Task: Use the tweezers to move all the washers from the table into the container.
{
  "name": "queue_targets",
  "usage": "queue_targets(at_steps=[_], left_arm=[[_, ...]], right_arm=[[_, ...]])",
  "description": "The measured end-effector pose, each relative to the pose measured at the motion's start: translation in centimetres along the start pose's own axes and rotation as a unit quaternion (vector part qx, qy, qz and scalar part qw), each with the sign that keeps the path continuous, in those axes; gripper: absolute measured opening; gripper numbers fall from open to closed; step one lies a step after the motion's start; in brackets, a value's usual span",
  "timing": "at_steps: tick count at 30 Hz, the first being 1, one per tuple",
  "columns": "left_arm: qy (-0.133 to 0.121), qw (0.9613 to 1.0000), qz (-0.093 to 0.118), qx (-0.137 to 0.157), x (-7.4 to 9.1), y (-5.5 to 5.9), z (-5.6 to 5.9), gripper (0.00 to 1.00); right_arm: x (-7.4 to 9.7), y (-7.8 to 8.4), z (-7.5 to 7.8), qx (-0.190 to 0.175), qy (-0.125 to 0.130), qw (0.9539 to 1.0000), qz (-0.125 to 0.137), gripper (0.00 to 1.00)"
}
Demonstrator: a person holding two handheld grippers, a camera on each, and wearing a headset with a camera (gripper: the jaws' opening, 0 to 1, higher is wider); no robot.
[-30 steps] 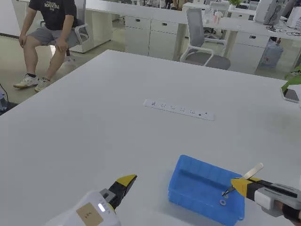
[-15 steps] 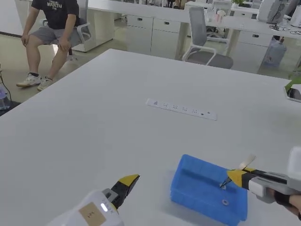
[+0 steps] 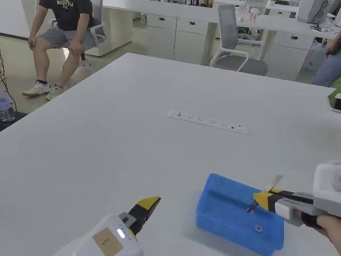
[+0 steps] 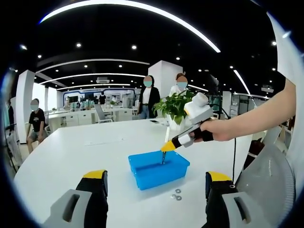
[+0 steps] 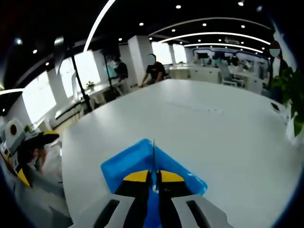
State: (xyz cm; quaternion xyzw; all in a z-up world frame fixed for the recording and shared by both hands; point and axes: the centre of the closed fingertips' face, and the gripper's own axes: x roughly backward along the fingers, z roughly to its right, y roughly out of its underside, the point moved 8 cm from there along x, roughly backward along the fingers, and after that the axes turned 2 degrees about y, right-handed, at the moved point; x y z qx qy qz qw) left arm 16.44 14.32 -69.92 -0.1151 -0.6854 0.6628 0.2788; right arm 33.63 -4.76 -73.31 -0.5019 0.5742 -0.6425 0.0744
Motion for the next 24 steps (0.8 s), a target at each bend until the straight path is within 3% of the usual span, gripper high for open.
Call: queue_targets(at_steps=[13, 24], left_arm=[[0.0, 1.0, -0.001, -0.002, 0.0, 0.1, 0.0, 0.86], [0.002, 1.0, -0.002, -0.001, 0.0, -0.1, 0.1, 0.86]], right_arm=[[-1.1, 0.7, 1.1, 0.005, -0.002, 0.9997, -0.026, 0.03], [-1.2, 1.5, 1.0, 0.013, -0.001, 0.9992, -0.039, 0.03]])
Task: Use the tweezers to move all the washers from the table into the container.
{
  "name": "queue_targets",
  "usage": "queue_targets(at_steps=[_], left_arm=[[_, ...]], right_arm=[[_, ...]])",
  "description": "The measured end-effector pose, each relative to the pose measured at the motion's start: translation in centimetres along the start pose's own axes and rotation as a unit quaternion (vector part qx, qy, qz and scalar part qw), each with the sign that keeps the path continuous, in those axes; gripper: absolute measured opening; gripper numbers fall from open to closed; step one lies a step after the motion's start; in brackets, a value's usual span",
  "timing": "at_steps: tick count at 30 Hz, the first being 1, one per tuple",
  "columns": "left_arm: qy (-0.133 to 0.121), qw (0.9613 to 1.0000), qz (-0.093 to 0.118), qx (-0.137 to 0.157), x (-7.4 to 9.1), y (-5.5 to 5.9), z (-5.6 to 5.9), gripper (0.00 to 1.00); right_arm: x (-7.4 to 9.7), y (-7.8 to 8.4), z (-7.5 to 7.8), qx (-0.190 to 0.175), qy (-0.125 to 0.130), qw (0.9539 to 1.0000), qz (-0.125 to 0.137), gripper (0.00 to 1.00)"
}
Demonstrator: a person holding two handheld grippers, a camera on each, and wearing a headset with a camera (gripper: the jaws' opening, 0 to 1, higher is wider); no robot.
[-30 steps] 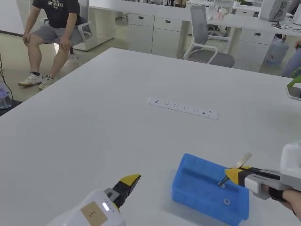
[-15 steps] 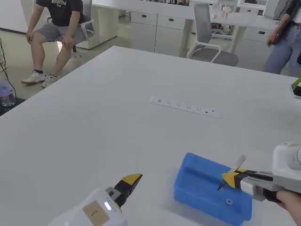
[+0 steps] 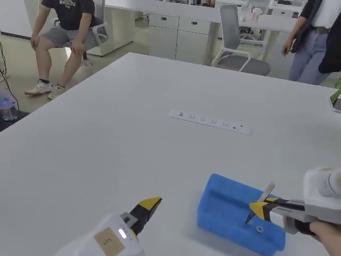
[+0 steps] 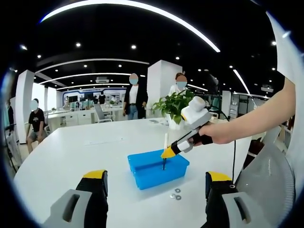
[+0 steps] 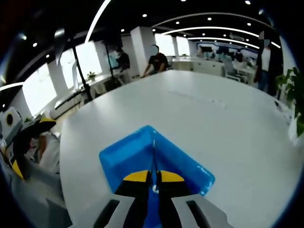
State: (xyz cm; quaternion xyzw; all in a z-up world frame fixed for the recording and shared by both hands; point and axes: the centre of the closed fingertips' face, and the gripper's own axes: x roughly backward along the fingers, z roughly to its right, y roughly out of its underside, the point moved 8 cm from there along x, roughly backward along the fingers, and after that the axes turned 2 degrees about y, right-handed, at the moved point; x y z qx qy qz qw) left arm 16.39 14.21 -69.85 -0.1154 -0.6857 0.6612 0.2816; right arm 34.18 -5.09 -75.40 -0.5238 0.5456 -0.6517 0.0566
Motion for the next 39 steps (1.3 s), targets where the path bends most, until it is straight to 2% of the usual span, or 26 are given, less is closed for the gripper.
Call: queue_targets(at_steps=[8, 9, 10, 15, 21, 27, 32, 39], left_arm=[[0.007, 1.0, -0.003, 0.006, -0.1, 0.1, 0.1, 0.87], [0.008, 0.9999, -0.003, 0.007, -0.1, 0.1, 0.1, 0.87], [0.01, 0.9999, -0.004, 0.008, -0.1, 0.1, 0.1, 0.88], [0.02, 0.9997, -0.01, 0.013, -0.3, 0.3, 0.3, 0.9], [0.028, 0.9989, -0.024, 0.03, -0.4, 0.5, 0.3, 0.93], [0.031, 0.9983, -0.04, 0.028, -0.5, 0.8, 0.5, 0.93], [0.031, 0.9982, -0.044, 0.027, -0.5, 0.7, 0.5, 0.93], [0.032, 0.9979, -0.048, 0.031, -0.4, 0.6, 0.6, 0.93]], right_arm=[[0.0, 1.3, -0.5, 0.015, 0.003, 0.9999, -0.007, 0.04], [0.0, 1.1, -0.6, 0.015, 0.002, 0.9998, 0.009, 0.04], [0.1, 1.3, -0.7, 0.012, 0.0, 0.9999, -0.002, 0.04], [0.4, 1.4, -1.1, 0.023, 0.002, 0.9997, 0.005, 0.04], [1.4, 0.7, -1.9, 0.024, 0.0, 0.9993, 0.027, 0.04], [2.4, 0.1, -2.8, 0.037, 0.0, 0.9984, 0.043, 0.04], [3.5, -0.2, -3.4, 0.044, -0.002, 0.9974, 0.058, 0.04], [5.8, -1.1, -5.1, 0.035, -0.011, 0.9947, 0.097, 0.04]])
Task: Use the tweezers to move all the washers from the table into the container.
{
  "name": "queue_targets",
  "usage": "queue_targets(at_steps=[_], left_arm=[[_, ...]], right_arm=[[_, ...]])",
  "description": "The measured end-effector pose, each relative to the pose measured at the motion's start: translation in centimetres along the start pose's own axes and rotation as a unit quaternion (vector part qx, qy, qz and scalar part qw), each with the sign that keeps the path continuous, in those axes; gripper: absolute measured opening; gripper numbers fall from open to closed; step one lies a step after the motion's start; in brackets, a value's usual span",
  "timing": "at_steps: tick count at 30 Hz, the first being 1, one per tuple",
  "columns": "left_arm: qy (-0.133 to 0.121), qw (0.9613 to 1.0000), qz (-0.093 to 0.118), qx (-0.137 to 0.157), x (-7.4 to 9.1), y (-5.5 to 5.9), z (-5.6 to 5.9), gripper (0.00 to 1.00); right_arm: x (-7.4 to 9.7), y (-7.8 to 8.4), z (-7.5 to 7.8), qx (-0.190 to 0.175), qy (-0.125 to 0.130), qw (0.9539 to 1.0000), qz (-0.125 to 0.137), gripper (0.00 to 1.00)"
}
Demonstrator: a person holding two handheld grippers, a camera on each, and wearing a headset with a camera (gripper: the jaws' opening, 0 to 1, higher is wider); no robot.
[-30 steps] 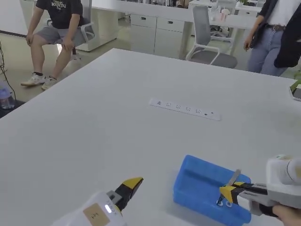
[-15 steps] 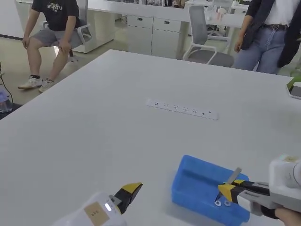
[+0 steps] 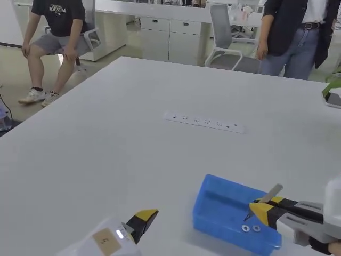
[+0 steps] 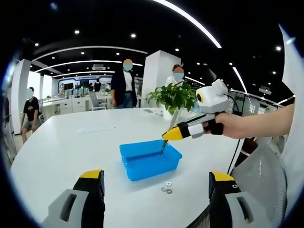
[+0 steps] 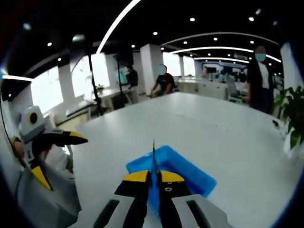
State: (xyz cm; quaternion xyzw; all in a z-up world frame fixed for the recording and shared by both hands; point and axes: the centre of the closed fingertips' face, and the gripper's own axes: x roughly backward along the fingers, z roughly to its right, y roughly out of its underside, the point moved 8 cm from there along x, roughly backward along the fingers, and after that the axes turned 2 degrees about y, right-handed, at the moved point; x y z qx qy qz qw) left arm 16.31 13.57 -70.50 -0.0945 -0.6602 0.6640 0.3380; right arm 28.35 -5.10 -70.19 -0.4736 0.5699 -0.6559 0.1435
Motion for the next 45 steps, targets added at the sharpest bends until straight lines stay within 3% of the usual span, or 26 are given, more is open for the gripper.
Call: queue_targets(at_steps=[6, 10, 17, 24, 39, 45], left_arm=[[0.004, 1.0, -0.002, 0.001, 0.0, 0.0, 0.2, 0.93], [0.005, 1.0, 0.0, -0.001, 0.1, -0.2, 0.3, 0.93], [0.006, 1.0, 0.006, -0.004, 0.4, -0.9, 0.4, 0.93], [0.005, 1.0, 0.005, -0.004, 0.6, -1.1, 0.4, 0.93], [0.001, 1.0, 0.003, -0.004, 0.9, -1.3, 0.0, 0.93], [0.002, 1.0, 0.002, -0.002, 0.9, -1.2, -0.1, 0.93]], right_arm=[[1.1, 0.1, -1.0, -0.004, -0.009, 0.9999, 0.008, 0.04], [1.1, 1.0, -1.6, -0.007, -0.019, 0.9998, 0.0, 0.04], [-0.1, 4.0, -2.3, -0.011, -0.037, 0.9984, -0.042, 0.04], [-1.4, 5.7, -2.7, -0.018, -0.05, 0.9963, -0.068, 0.04], [-2.1, 6.6, -2.8, -0.017, -0.062, 0.9946, -0.082, 0.04], [-2.2, 6.7, -3.2, 0.011, -0.064, 0.9943, -0.085, 0.04]])
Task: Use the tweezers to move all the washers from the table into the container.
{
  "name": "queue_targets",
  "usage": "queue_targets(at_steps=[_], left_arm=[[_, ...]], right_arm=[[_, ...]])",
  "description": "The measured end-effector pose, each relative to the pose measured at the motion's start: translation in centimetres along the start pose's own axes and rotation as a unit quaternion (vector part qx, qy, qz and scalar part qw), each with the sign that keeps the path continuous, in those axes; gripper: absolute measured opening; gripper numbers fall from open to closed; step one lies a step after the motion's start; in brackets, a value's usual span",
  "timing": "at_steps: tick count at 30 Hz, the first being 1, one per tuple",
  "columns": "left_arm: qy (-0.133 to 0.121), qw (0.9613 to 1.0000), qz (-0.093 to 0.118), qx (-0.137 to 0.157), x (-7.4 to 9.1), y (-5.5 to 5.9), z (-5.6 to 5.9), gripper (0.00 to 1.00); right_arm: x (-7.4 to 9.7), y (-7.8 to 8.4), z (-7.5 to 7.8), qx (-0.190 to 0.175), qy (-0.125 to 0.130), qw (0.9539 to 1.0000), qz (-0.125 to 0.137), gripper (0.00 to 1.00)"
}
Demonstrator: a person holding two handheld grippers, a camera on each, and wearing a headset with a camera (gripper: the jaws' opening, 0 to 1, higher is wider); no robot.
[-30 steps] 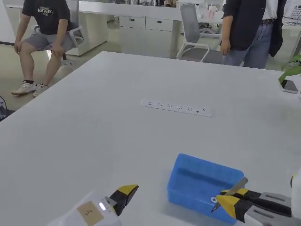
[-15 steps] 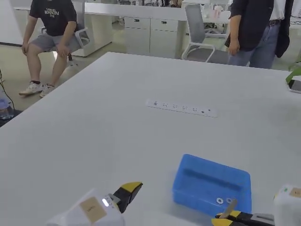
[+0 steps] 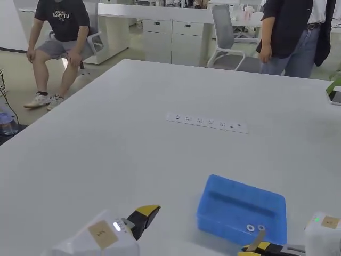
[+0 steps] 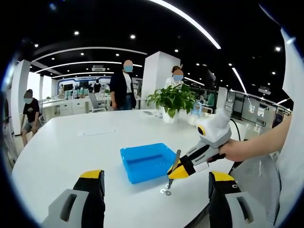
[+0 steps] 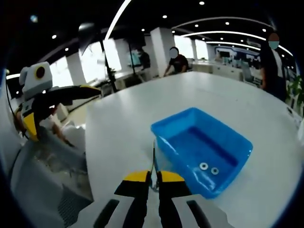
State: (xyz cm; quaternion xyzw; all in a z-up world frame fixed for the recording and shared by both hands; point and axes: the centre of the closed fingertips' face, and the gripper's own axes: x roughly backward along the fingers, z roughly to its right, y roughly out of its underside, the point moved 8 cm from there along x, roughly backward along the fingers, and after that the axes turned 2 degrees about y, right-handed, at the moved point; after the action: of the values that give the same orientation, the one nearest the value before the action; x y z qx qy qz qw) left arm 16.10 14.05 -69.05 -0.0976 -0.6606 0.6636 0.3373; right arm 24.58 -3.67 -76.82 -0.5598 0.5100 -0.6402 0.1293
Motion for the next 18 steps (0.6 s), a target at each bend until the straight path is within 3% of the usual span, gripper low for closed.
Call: queue_targets(at_steps=[4, 16, 18], left_arm=[[0.003, 1.0, 0.001, -0.002, -0.1, 0.0, 0.0, 0.93], [0.007, 1.0, -0.001, -0.001, -0.3, 0.0, 0.2, 0.92], [0.008, 1.0, 0.002, 0.002, -0.2, -0.1, 0.1, 0.93]], right_arm=[[-0.1, 0.1, -0.4, 0.039, -0.003, 0.9992, -0.006, 0.04], [0.9, 0.6, -0.3, 0.03, 0.028, 0.9991, -0.008, 0.03], [1.8, 0.6, 0.0, 0.015, 0.039, 0.999, 0.014, 0.03]])
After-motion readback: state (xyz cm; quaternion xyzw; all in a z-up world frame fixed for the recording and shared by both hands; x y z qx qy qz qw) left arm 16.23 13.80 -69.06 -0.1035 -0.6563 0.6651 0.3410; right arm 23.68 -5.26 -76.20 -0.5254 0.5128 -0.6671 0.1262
